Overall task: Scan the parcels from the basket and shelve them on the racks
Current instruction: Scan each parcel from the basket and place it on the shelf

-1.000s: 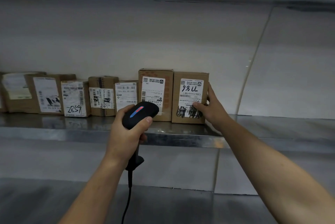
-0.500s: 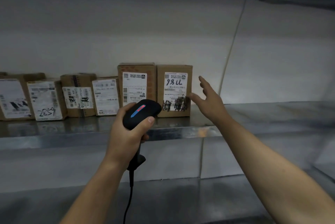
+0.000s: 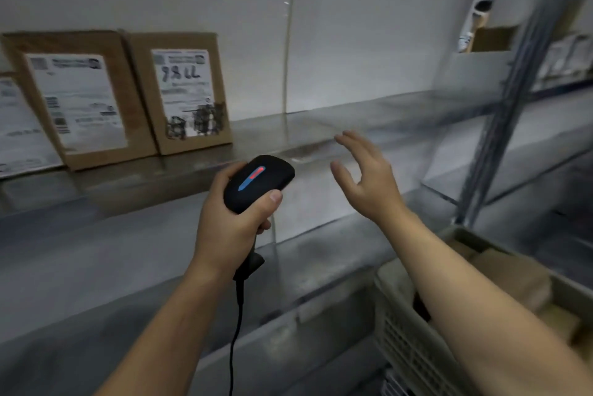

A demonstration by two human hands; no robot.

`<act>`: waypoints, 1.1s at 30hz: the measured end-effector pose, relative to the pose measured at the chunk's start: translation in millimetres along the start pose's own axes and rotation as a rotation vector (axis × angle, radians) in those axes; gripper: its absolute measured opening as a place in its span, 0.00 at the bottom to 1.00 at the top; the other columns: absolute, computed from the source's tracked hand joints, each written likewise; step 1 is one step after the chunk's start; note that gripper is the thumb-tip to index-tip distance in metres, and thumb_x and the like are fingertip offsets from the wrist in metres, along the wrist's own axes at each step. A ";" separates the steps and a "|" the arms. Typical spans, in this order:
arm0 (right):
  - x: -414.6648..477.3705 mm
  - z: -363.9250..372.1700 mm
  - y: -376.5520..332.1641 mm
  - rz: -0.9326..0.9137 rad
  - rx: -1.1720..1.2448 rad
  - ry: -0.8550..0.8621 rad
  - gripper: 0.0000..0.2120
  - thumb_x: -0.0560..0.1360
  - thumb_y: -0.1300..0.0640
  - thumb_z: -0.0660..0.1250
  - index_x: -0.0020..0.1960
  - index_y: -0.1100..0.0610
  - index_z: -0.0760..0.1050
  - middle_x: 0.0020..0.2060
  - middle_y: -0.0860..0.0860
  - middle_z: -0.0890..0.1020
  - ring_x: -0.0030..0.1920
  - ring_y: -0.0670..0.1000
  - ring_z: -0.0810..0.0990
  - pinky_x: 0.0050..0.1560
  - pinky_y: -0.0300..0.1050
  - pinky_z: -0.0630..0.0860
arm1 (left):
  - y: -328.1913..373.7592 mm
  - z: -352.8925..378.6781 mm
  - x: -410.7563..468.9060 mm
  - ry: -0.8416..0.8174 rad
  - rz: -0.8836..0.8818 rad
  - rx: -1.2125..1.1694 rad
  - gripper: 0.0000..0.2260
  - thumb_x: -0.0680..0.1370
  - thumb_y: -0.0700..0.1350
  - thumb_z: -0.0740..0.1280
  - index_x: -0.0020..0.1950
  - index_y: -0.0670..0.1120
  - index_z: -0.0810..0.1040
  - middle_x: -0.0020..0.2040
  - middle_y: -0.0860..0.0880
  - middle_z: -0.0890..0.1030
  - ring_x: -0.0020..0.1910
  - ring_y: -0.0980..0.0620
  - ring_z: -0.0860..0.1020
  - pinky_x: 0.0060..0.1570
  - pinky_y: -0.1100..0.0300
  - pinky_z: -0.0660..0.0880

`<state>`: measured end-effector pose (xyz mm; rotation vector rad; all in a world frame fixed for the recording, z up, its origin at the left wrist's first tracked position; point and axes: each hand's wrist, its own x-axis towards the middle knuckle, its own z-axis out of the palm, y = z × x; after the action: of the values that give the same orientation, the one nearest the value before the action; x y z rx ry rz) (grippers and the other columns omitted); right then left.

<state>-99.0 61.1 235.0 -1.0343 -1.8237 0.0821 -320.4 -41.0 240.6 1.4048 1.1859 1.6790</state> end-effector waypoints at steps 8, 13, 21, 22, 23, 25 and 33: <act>-84.3 -53.4 77.7 0.234 -0.130 -0.073 0.26 0.79 0.47 0.64 0.74 0.57 0.71 0.74 0.54 0.71 0.75 0.51 0.66 0.73 0.37 0.57 | -47.8 90.9 -11.8 -0.190 -0.140 -0.004 0.23 0.66 0.50 0.76 0.59 0.59 0.76 0.51 0.45 0.83 0.33 0.51 0.80 0.34 0.62 0.77; -138.0 -84.3 130.0 0.393 -0.164 -0.048 0.24 0.80 0.49 0.66 0.74 0.57 0.71 0.74 0.54 0.71 0.76 0.51 0.65 0.73 0.38 0.57 | -77.4 155.9 -22.6 -0.310 -0.227 0.002 0.25 0.66 0.51 0.77 0.61 0.58 0.75 0.51 0.47 0.82 0.34 0.53 0.80 0.34 0.62 0.77; -201.5 -141.8 211.6 0.607 -0.149 -0.006 0.28 0.78 0.42 0.62 0.73 0.55 0.72 0.73 0.53 0.72 0.73 0.43 0.63 0.71 0.25 0.52 | -115.6 274.8 -33.8 -0.434 -0.310 0.038 0.23 0.64 0.53 0.78 0.57 0.61 0.76 0.49 0.53 0.84 0.34 0.54 0.80 0.35 0.58 0.78; -209.0 -148.8 220.9 0.638 -0.148 -0.002 0.28 0.78 0.41 0.61 0.73 0.54 0.72 0.73 0.53 0.71 0.74 0.44 0.64 0.71 0.28 0.53 | -119.8 288.4 -35.7 -0.450 -0.314 0.045 0.24 0.64 0.54 0.78 0.58 0.62 0.76 0.49 0.52 0.84 0.34 0.53 0.80 0.35 0.57 0.78; -216.9 -155.5 230.2 0.670 -0.149 0.004 0.28 0.78 0.41 0.61 0.73 0.54 0.72 0.74 0.53 0.71 0.75 0.46 0.64 0.72 0.32 0.55 | -123.6 301.4 -38.1 -0.463 -0.316 0.050 0.25 0.63 0.56 0.78 0.58 0.62 0.76 0.49 0.52 0.84 0.35 0.52 0.80 0.35 0.57 0.78; -234.2 -168.2 247.7 0.726 -0.152 0.015 0.28 0.78 0.43 0.62 0.74 0.53 0.71 0.74 0.52 0.70 0.76 0.48 0.64 0.73 0.39 0.57 | -132.5 325.4 -44.0 -0.492 -0.329 0.062 0.25 0.64 0.55 0.80 0.58 0.63 0.76 0.49 0.53 0.84 0.36 0.52 0.80 0.34 0.59 0.78; -311.0 -198.1 285.3 0.922 -0.143 0.024 0.24 0.80 0.51 0.68 0.74 0.54 0.70 0.74 0.51 0.71 0.73 0.43 0.64 0.73 0.41 0.61 | -159.6 385.1 -75.7 -0.591 -0.403 0.112 0.25 0.70 0.43 0.81 0.63 0.54 0.76 0.51 0.49 0.83 0.35 0.54 0.80 0.31 0.66 0.75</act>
<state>272.7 -43.5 -26.4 -1.8924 -1.2083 0.4915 59.2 43.6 72.3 1.4660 1.1235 0.8484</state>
